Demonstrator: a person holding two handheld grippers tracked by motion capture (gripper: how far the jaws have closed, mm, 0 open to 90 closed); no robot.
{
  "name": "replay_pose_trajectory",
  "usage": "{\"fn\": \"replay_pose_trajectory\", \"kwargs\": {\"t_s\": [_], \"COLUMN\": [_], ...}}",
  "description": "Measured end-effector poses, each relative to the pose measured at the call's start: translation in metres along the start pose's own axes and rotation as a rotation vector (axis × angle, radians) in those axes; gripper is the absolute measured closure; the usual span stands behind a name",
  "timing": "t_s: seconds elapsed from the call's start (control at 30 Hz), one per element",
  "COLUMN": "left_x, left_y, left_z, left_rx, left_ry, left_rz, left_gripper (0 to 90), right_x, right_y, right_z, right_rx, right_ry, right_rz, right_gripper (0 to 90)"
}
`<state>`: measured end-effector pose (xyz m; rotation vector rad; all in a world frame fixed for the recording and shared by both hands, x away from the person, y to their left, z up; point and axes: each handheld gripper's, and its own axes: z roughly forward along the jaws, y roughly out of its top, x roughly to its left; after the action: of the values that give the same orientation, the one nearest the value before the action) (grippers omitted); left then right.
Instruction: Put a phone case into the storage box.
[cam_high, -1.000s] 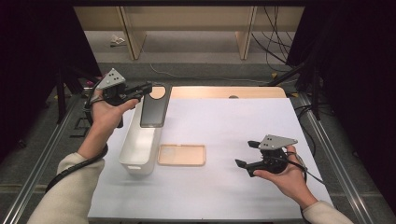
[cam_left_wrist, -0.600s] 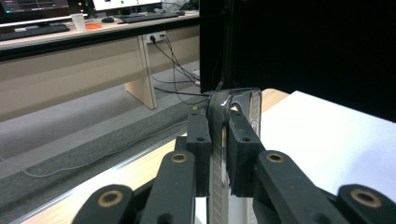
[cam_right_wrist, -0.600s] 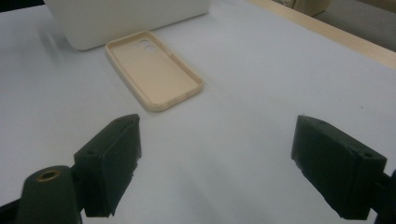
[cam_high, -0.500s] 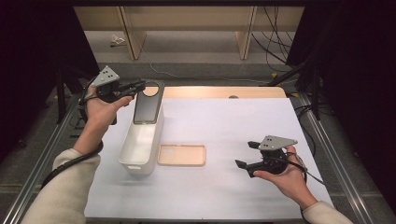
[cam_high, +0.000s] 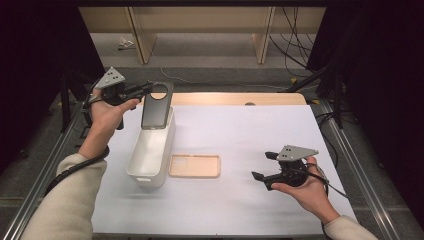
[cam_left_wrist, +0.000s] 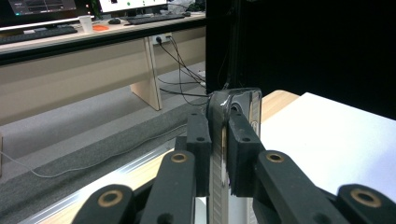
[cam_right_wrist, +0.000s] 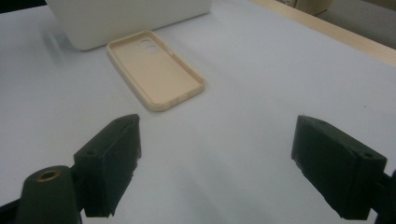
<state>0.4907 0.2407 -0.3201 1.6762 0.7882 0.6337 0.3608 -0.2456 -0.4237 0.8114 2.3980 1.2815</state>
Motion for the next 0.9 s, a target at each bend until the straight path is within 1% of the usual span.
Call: {"fn": "replay_pose_trajectory", "kwargs": {"t_s": [0.13, 0.4, 0.57, 0.77, 0.9], "left_x": [0.006, 0.013, 0.013, 0.009, 0.009], "left_y": [-0.002, -0.005, -0.005, -0.004, -0.003], "left_z": [0.001, 0.003, 0.006, 0.017, 0.021], "left_rx": [-0.004, -0.004, -0.013, -0.015, -0.009], "left_ry": [0.009, 0.013, 0.006, -0.010, -0.013], "left_rz": [-0.011, -0.011, -0.018, -0.013, -0.006], "left_gripper": [80.7, 80.7, 80.7, 80.7, 80.7], "right_x": [0.000, 0.000, -0.001, -0.001, -0.001], "right_y": [0.000, 0.000, 0.000, 0.000, -0.001], "right_z": [0.000, 0.000, 0.000, 0.001, 0.001], "right_rx": [-0.002, -0.003, -0.003, -0.001, 0.000], "right_ry": [0.000, 0.000, 0.000, 0.002, 0.002], "right_rz": [0.002, 0.002, 0.002, 0.002, 0.002], "right_gripper": [16.9, 16.9, 16.9, 16.9, 16.9]}}
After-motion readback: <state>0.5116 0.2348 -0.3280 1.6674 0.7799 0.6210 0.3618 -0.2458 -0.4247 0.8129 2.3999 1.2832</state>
